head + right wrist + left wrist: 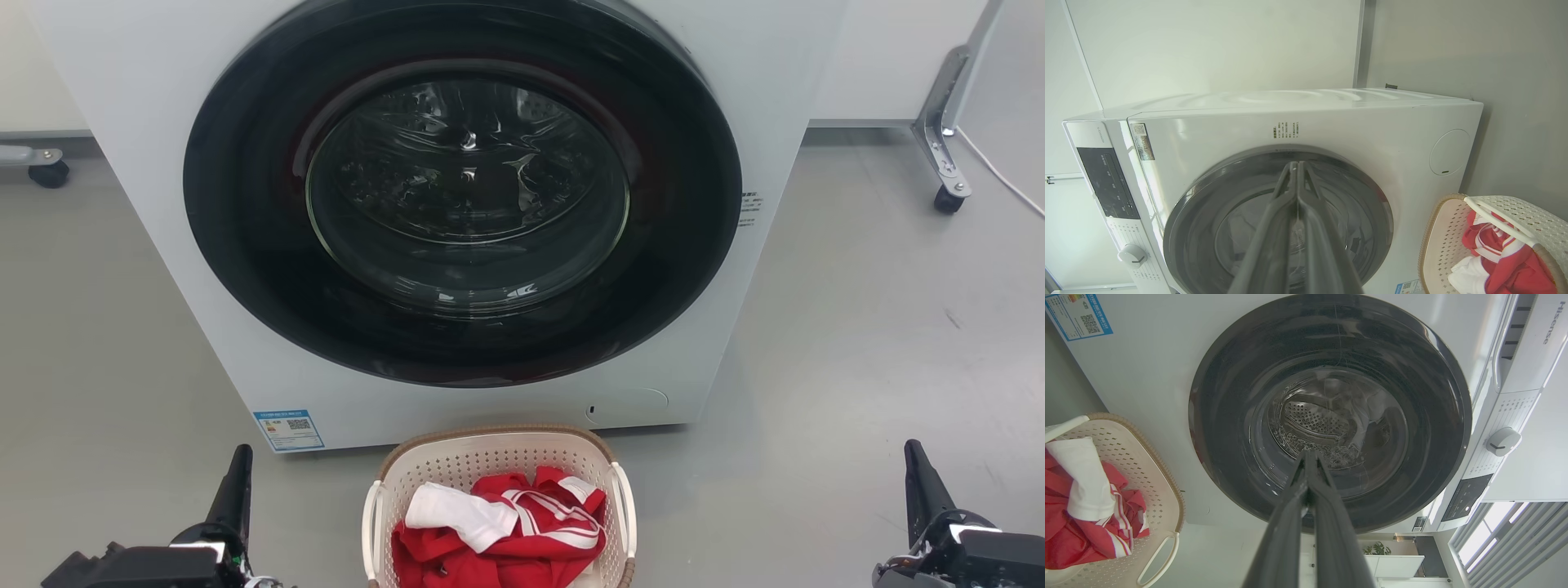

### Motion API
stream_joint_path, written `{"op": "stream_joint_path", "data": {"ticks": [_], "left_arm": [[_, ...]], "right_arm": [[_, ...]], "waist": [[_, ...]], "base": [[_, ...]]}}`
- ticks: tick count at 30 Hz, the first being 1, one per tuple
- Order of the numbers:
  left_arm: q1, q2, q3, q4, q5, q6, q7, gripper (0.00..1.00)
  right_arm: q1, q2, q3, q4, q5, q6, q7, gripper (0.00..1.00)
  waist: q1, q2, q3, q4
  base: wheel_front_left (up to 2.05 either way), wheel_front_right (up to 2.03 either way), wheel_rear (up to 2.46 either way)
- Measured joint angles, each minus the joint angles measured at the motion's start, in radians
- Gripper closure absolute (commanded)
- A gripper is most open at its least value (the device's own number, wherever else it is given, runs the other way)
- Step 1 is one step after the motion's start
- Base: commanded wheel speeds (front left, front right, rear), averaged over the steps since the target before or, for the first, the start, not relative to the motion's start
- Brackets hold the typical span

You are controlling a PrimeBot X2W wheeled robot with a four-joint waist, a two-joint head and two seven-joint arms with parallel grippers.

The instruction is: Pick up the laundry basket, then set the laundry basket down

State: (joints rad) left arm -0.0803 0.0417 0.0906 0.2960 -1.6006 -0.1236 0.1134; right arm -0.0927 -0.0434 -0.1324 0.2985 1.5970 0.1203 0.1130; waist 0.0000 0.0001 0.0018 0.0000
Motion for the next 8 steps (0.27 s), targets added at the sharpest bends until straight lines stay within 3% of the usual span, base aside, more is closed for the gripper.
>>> {"op": "stream_joint_path", "data": {"ticks": [8], "left_arm": [[0.000,0.000,0.000,0.000,0.000,0.000,0.000,1.00]], "right_arm": [[0.000,0.000,0.000,0.000,0.000,0.000,0.000,1.00]], "waist": [[0.0000,0.0000,0.000,0.000]], "base": [[0.00,0.00,0.00]]}}
